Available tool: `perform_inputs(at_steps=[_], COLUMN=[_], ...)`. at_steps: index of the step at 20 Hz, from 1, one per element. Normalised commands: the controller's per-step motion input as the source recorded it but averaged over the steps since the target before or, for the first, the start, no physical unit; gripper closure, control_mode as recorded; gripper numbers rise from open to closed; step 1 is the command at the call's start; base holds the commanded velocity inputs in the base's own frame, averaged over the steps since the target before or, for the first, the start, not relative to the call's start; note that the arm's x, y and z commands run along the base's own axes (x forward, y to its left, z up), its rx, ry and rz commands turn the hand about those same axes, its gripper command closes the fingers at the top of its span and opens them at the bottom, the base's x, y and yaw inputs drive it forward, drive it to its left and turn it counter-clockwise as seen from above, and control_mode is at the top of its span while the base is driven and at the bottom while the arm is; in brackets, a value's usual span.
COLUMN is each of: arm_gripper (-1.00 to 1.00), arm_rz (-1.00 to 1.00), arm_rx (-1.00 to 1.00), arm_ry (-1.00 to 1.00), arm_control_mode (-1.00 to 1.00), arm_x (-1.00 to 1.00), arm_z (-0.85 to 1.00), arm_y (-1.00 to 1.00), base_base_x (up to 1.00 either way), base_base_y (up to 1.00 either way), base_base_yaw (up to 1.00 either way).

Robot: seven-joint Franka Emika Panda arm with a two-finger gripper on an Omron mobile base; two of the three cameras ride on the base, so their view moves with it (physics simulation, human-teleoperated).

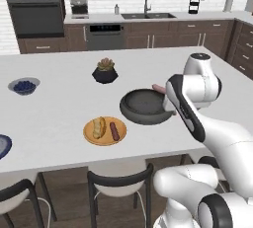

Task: Place one bun and one sausage from the bowl on each plate.

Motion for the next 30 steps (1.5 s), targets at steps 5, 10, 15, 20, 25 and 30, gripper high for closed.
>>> perform_inputs(at_steps=[5,10,15,20,25,30], arm_gripper=[-1.0,-1.0,-1.0,-1.0,-1.0,-1.0], arm_rz=[0.0,0.0,0.16,0.2,0.27,0.23], arm_rx=[0.0,0.0,0.03,0.05,0.01,0.0], arm_ry=[0.0,0.0,-0.06,-0.01,-0.03,-0.06], arm_control_mode=[1.0,-1.0,-1.0,-1.0,-1.0,-1.0], arm_x=[0.0,0.31,0.97,1.0,0.84,0.58], arm_z=[0.0,0.04,0.33,0.15,0.0,0.0], arm_y=[0.0,-0.01,-0.01,-0.11,-0.11,-0.09], base_base_x=[0.42,0.26,0.0,0.0,0.0,0.0], base_base_y=[-0.15,-0.08,0.0,0.0,0.0,0.0], base_base_yaw=[0.01,0.0,0.0,0.0,0.0,0.0])
